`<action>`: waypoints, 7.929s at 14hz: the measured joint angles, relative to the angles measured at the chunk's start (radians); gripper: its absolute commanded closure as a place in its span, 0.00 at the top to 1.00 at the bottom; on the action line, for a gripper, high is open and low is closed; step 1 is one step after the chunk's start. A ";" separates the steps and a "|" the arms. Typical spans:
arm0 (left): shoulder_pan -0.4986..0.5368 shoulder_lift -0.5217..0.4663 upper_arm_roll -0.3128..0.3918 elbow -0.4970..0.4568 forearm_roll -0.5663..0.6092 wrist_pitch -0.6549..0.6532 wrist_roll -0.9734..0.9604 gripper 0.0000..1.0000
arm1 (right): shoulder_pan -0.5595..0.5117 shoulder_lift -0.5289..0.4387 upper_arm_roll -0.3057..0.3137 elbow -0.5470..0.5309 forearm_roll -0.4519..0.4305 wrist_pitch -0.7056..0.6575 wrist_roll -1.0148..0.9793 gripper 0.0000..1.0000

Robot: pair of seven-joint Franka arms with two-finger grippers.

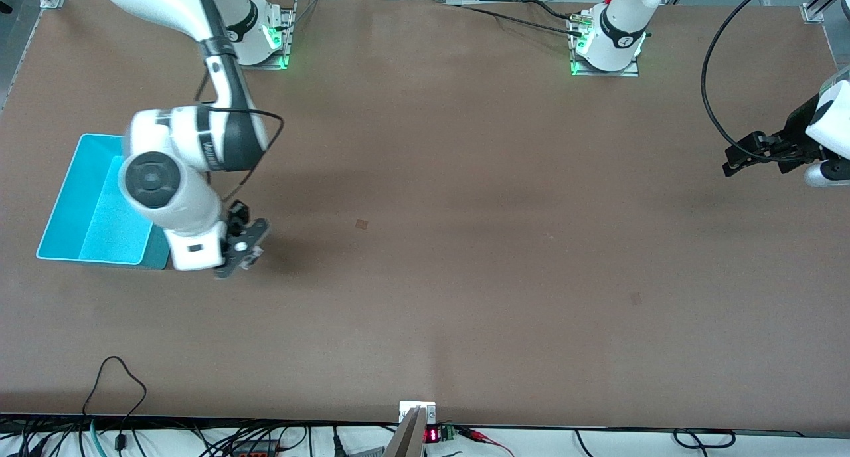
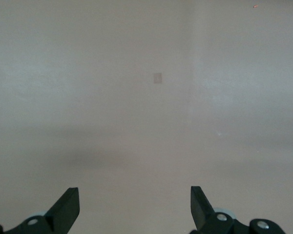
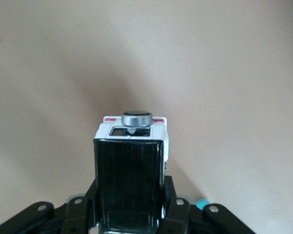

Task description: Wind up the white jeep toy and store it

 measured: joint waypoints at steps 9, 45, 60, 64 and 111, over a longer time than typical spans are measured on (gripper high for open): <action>0.000 0.000 0.000 0.000 0.000 -0.005 0.000 1.00 | -0.240 -0.052 -0.014 -0.003 0.029 -0.190 0.129 0.00; -0.001 -0.003 -0.019 0.002 0.000 -0.020 0.000 1.00 | -0.816 -0.214 0.296 -0.714 -0.235 0.512 0.446 0.07; -0.001 -0.004 -0.019 0.004 0.000 -0.020 0.000 1.00 | -0.819 -0.161 0.302 -0.713 -0.235 0.534 0.445 1.00; -0.001 -0.004 -0.019 0.004 0.000 -0.020 0.000 1.00 | -0.820 -0.173 0.317 -0.693 -0.235 0.536 0.445 1.00; -0.001 -0.043 -0.020 0.002 0.000 -0.063 0.039 1.00 | -0.532 -0.370 0.338 0.050 -0.057 -0.394 0.532 1.00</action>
